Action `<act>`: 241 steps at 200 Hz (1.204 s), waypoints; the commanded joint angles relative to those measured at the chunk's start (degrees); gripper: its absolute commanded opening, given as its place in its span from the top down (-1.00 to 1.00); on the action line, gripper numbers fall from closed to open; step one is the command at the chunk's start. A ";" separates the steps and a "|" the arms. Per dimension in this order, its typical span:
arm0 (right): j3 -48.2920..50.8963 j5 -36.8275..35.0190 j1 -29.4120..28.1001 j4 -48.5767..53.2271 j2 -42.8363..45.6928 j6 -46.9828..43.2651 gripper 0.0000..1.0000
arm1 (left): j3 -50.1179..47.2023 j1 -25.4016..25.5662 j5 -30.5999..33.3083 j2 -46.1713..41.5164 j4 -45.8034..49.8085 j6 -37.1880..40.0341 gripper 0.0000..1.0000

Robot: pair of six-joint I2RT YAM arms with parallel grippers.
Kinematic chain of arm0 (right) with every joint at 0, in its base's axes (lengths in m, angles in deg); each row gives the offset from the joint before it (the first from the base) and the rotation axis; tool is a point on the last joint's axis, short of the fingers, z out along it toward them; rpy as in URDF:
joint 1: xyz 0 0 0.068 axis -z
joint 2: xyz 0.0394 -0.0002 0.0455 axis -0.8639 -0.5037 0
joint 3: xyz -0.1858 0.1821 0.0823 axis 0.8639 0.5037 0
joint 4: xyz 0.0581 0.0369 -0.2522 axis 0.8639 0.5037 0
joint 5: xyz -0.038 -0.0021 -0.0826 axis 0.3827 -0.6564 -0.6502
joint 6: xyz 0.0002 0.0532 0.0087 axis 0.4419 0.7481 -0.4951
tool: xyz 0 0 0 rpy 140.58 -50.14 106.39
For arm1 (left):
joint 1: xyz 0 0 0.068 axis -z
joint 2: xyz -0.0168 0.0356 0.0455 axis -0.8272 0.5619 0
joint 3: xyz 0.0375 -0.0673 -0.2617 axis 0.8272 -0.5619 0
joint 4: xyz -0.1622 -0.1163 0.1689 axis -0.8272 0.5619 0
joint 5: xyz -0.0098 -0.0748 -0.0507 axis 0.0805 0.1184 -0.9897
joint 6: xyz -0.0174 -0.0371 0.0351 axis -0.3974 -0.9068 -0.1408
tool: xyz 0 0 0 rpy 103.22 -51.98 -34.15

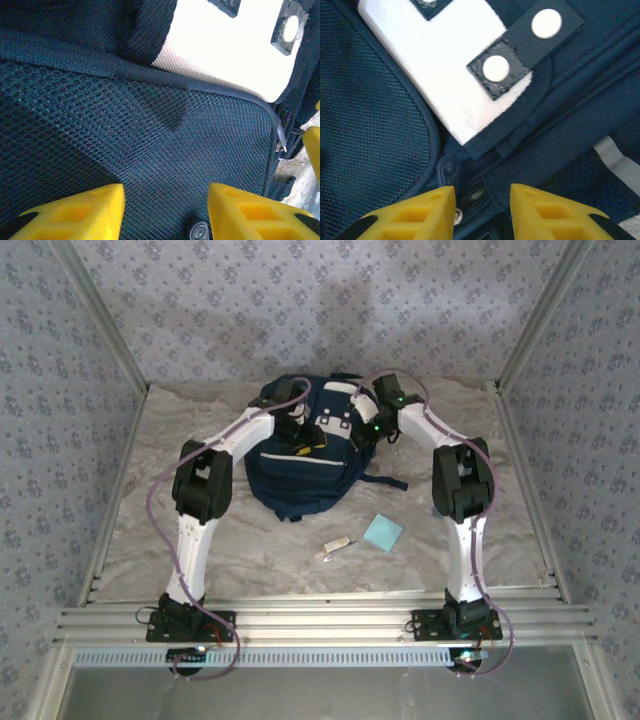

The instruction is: Pack books, pencil case, and school supplies into a backpack

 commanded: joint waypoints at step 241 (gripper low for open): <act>3.80 4.99 1.57 -1.52 3.42 1.36 0.35 | -0.82 0.10 0.27 -1.80 1.64 -0.22 0.04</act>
